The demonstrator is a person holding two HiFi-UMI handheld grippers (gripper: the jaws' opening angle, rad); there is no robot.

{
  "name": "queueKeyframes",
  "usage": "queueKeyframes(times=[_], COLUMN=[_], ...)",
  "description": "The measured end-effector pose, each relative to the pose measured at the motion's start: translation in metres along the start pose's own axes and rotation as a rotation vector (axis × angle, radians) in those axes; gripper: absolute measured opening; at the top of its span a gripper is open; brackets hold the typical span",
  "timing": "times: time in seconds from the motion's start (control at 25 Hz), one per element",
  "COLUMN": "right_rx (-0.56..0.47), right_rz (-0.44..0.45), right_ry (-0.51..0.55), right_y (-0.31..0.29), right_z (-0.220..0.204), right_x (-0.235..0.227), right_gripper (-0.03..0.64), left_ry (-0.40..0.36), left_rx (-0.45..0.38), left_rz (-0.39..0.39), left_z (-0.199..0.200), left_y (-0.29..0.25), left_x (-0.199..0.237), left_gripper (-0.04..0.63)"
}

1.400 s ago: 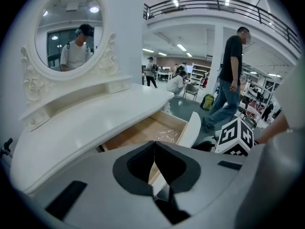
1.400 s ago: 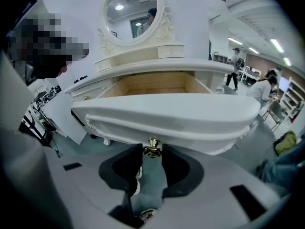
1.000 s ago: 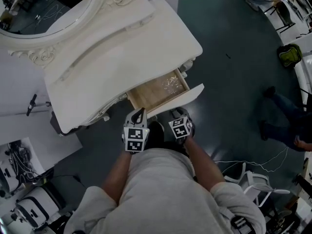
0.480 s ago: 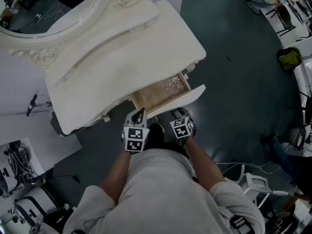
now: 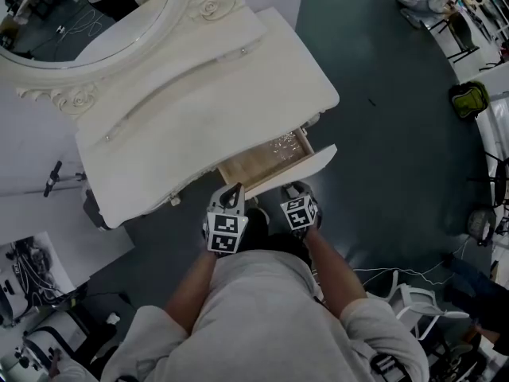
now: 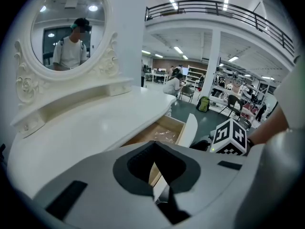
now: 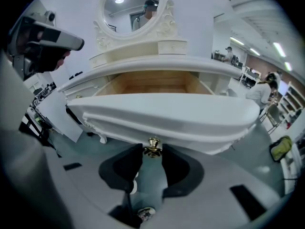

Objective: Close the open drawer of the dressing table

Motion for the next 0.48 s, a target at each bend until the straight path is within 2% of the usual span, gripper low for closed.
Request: queueKeyframes(times=[0.16, 0.28, 0.48], right_rx=[0.008, 0.011, -0.004], right_rz=[-0.001, 0.014, 0.030], right_ry=[0.010, 0.010, 0.010], right_y=[-0.001, -0.002, -0.002], right_z=[0.002, 0.001, 0.004], right_x=[-0.002, -0.002, -0.008], right_gripper=[0.138, 0.138, 0.138], left_ry=[0.005, 0.036, 0.086], left_rx=[-0.011, 0.001, 0.024], left_rz=[0.001, 0.023, 0.095], left_z=[0.007, 0.005, -0.011], left_y=[0.000, 0.004, 0.001], left_x=[0.000, -0.004, -0.010], left_gripper=[0.008, 0.008, 0.008])
Point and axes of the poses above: the fingertips, and each gripper's own axes: y backward along the fingers, x to its left, z out of its top, the point moved 4 cm from there along y, backward along the fingers, and after that the axes turned 1 degree about -x, right-handed, at the moved point
